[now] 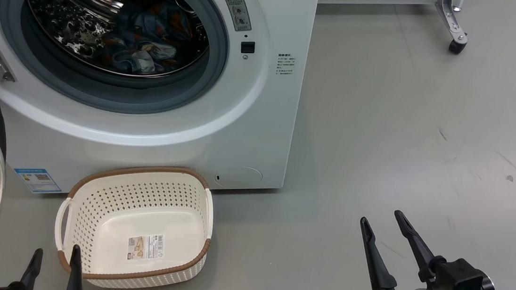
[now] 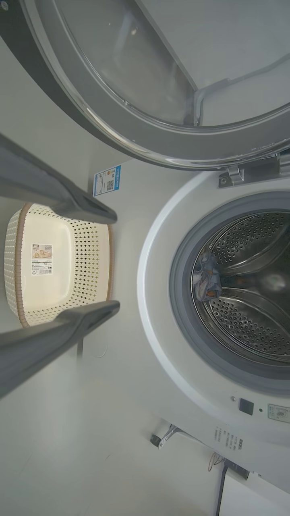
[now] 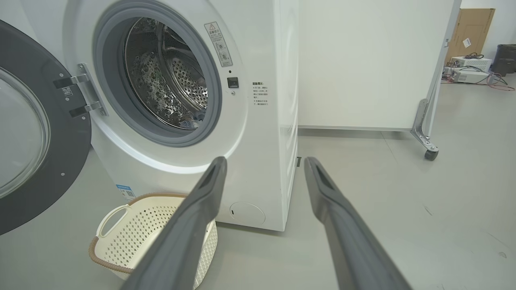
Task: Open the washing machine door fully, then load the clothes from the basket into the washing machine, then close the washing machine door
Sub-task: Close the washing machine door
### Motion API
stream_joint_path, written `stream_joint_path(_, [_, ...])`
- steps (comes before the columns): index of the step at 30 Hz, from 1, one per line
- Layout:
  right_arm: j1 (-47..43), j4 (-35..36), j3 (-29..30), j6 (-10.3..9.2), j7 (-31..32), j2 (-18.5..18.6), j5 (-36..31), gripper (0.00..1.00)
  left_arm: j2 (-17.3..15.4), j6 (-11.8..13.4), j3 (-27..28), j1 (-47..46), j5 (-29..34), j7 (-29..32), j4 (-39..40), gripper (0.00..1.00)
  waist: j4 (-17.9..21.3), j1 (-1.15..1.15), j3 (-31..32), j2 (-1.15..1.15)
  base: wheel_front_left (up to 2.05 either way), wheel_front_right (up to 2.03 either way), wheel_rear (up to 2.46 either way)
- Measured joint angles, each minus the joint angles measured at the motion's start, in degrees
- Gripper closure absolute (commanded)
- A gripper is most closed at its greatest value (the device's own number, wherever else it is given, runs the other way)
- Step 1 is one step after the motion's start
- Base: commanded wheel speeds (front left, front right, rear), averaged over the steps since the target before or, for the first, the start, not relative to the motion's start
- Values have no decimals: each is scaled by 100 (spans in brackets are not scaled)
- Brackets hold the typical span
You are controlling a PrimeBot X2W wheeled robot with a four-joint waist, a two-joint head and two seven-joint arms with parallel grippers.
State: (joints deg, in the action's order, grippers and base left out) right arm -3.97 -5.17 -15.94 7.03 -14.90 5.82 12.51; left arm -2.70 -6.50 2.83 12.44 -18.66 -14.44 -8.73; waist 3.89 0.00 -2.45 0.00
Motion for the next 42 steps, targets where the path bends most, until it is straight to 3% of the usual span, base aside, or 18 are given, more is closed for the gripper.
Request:
stream_joint_path(22, [0, 75, 131, 0, 0, 9, 0, 0, 2, -3, 69, 1, 38, 0, -202, 0, -158, 0, -24, 0, -7, 7, 0])
stream_joint_path(37, [164, 112, -205, 0, 0, 177, -58, 0, 10, -30, 454, -117, 157, 0, -365, 0, -970, 0, 82, 0, 0, 0, 0])
stream_joint_path(42, [289, 63, -517, 0, 0, 285, -57, 0, 11, -16, 627, -115, 176, 0, -147, 0, -1506, 0, 184, 0, 0, 0, 0])
